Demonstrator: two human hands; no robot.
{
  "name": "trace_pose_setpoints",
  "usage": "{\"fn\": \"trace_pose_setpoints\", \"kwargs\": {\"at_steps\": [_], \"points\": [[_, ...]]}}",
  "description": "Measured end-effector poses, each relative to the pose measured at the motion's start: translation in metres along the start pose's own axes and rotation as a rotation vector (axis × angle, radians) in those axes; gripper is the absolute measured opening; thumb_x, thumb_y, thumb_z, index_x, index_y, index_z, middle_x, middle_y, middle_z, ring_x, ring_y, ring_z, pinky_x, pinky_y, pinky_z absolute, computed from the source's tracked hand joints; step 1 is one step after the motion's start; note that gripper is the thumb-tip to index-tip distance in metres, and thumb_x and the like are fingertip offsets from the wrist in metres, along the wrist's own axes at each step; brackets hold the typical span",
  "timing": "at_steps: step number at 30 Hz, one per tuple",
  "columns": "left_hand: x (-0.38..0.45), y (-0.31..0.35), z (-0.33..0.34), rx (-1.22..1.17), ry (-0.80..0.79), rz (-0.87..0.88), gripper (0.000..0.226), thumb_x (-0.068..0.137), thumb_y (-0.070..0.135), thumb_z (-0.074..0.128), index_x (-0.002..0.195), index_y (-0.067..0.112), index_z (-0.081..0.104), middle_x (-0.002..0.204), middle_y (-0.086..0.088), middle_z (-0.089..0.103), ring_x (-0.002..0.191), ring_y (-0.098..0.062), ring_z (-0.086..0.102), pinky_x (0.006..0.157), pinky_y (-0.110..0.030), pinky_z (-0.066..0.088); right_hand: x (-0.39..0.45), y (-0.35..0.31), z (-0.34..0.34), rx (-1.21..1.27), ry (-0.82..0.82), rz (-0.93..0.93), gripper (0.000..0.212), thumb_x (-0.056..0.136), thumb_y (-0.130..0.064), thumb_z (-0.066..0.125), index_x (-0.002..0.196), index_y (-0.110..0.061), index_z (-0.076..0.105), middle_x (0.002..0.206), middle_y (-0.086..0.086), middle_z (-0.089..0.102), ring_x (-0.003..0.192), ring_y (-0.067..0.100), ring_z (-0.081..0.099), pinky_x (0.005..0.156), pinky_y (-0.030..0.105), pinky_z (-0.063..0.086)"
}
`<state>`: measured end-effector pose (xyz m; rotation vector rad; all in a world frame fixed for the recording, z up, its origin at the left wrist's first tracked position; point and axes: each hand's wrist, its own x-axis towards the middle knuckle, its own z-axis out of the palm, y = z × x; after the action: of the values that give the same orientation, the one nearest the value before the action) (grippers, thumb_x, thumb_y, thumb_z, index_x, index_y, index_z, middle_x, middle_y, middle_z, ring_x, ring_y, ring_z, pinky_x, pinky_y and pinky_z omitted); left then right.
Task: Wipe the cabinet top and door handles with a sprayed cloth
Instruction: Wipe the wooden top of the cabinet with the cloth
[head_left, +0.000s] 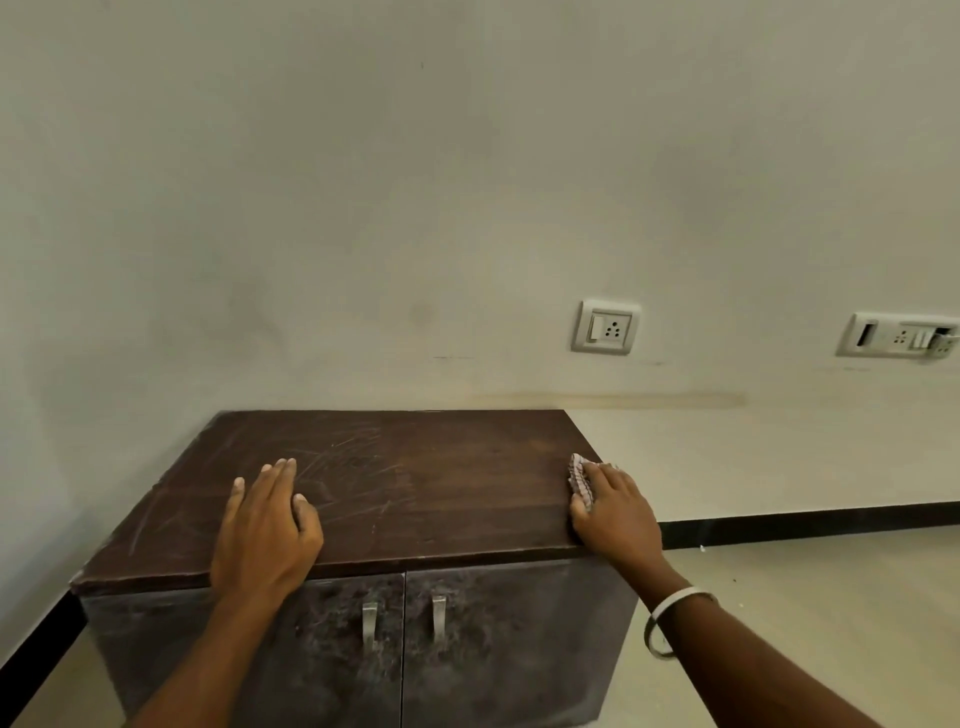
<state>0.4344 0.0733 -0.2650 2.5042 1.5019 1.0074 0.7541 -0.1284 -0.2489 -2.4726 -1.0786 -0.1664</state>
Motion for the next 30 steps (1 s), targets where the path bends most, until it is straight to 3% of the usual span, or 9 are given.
{"fn": "trace_pose_setpoints", "kwargs": {"at_steps": [9, 18, 23, 30], "points": [[-0.001, 0.000, -0.002, -0.005, 0.001, -0.005, 0.062, 0.087, 0.029, 0.029, 0.140, 0.000, 0.045, 0.144, -0.015, 0.049, 0.138, -0.025, 0.039, 0.120, -0.041, 0.017, -0.028, -0.075, 0.026, -0.015, 0.033, -0.138, 0.064, 0.086, -0.043, 0.032, 0.146, -0.020, 0.035, 0.150, 0.004, 0.039, 0.142, 0.022, 0.027, 0.117, 0.036, 0.025], [0.000, 0.001, 0.000, -0.018, 0.001, -0.019, 0.063, 0.087, 0.029, 0.029, 0.141, 0.000, 0.043, 0.145, -0.015, 0.047, 0.139, -0.024, 0.038, 0.120, -0.040, 0.016, -0.073, -0.184, 0.056, 0.124, -0.027, -0.396, 0.059, 0.088, -0.040, 0.041, 0.144, -0.021, 0.037, 0.149, 0.003, 0.039, 0.144, 0.023, 0.026, 0.117, 0.040, 0.025], [0.001, 0.000, 0.000, -0.033, -0.001, -0.004, 0.063, 0.087, 0.029, 0.028, 0.141, -0.001, 0.043, 0.145, -0.016, 0.046, 0.139, -0.025, 0.037, 0.120, -0.041, 0.016, -0.065, -0.164, 0.049, 0.131, -0.048, -0.397, 0.058, 0.090, -0.042, 0.042, 0.144, -0.024, 0.036, 0.152, -0.001, 0.037, 0.144, 0.017, 0.023, 0.118, 0.037, 0.022], [0.001, -0.002, -0.002, -0.052, 0.003, 0.017, 0.064, 0.086, 0.028, 0.029, 0.140, -0.002, 0.044, 0.145, -0.017, 0.047, 0.139, -0.027, 0.038, 0.120, -0.041, 0.016, -0.043, -0.065, 0.016, 0.044, 0.032, -0.175, 0.054, 0.089, -0.041, 0.042, 0.140, -0.025, 0.041, 0.145, -0.001, 0.045, 0.138, 0.017, 0.034, 0.113, 0.035, 0.031]]}}
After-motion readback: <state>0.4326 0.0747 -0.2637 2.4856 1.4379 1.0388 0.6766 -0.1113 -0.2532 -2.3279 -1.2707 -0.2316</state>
